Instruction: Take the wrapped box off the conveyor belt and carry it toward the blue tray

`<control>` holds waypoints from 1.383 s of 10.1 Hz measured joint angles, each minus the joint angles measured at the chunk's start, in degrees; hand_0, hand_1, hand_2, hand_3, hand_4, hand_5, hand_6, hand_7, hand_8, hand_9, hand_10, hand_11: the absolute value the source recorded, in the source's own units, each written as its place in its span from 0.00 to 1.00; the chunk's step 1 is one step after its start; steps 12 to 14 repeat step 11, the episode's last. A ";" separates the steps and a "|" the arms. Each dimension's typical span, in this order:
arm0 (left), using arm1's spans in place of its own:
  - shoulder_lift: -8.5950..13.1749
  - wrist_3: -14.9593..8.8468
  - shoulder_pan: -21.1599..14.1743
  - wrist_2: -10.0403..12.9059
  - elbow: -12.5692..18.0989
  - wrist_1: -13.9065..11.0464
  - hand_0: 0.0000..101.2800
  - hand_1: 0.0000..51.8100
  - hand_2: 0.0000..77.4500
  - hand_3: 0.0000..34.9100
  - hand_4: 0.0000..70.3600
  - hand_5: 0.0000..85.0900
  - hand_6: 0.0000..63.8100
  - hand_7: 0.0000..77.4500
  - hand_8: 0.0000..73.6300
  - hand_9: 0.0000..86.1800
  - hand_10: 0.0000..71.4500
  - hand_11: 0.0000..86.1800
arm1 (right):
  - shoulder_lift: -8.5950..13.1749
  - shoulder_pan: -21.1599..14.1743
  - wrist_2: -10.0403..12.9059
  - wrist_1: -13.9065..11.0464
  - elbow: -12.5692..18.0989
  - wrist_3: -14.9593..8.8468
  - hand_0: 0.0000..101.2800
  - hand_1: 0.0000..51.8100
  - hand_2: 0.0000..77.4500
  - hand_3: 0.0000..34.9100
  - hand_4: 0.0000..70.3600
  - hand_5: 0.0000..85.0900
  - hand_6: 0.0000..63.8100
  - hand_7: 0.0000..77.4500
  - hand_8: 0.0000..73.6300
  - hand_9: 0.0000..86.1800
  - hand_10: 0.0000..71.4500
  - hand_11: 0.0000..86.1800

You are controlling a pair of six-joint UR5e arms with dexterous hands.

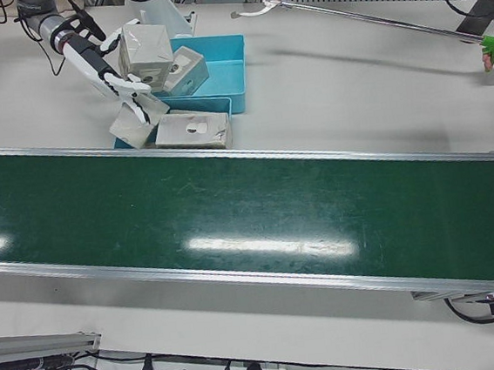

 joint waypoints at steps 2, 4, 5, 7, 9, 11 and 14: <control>0.00 0.00 0.00 0.00 0.00 0.00 0.00 0.00 0.01 0.00 0.00 0.01 0.00 0.01 0.01 0.00 0.01 0.01 | -2.13 1.85 -2.01 -0.12 2.50 0.15 0.48 0.51 0.25 0.44 0.16 0.13 0.04 0.39 0.00 0.01 0.00 0.01; 0.00 0.00 0.00 0.00 0.00 0.00 0.00 0.00 0.01 0.00 0.00 0.01 0.00 0.01 0.01 0.00 0.00 0.00 | -4.86 6.11 -4.56 -0.31 6.15 0.87 0.47 0.24 0.04 0.56 0.14 0.12 0.03 0.13 0.00 0.01 0.00 0.01; 0.00 0.00 0.00 0.00 0.00 0.00 0.00 0.00 0.01 0.00 0.00 0.01 0.00 0.01 0.01 0.00 0.00 0.00 | -6.87 9.17 -5.28 -0.35 7.76 2.29 0.47 0.24 0.06 0.65 0.12 0.12 0.03 0.23 0.00 0.01 0.00 0.01; 0.00 0.00 0.00 0.00 0.00 0.00 0.00 0.00 0.01 0.00 0.00 0.01 0.00 0.01 0.01 0.00 0.01 0.00 | -12.18 17.36 -5.96 -0.38 9.64 7.31 0.47 0.23 0.06 0.82 0.12 0.12 0.03 0.23 0.00 0.02 0.00 0.01; 0.00 0.00 0.00 0.00 0.00 0.00 0.00 0.00 0.01 0.00 0.00 0.01 0.00 0.01 0.01 0.00 0.01 0.00 | -17.23 25.13 -8.09 -0.20 10.23 11.30 0.48 0.29 0.11 0.77 0.20 0.24 0.07 0.27 0.00 0.04 0.00 0.01; 0.00 0.00 0.00 0.00 0.00 0.00 0.00 0.00 0.01 0.00 0.00 0.01 0.00 0.01 0.01 0.00 0.01 0.01 | -20.45 32.63 -12.15 0.17 9.13 14.31 0.52 0.37 0.37 0.51 0.43 0.52 0.40 0.55 0.11 0.22 0.21 0.19; 0.00 0.00 0.00 0.00 0.00 0.00 0.00 0.00 0.01 0.00 0.00 0.01 0.00 0.01 0.01 0.00 0.01 0.01 | -20.45 32.63 -12.15 0.17 9.13 14.31 0.52 0.37 0.37 0.51 0.43 0.52 0.40 0.55 0.11 0.22 0.21 0.19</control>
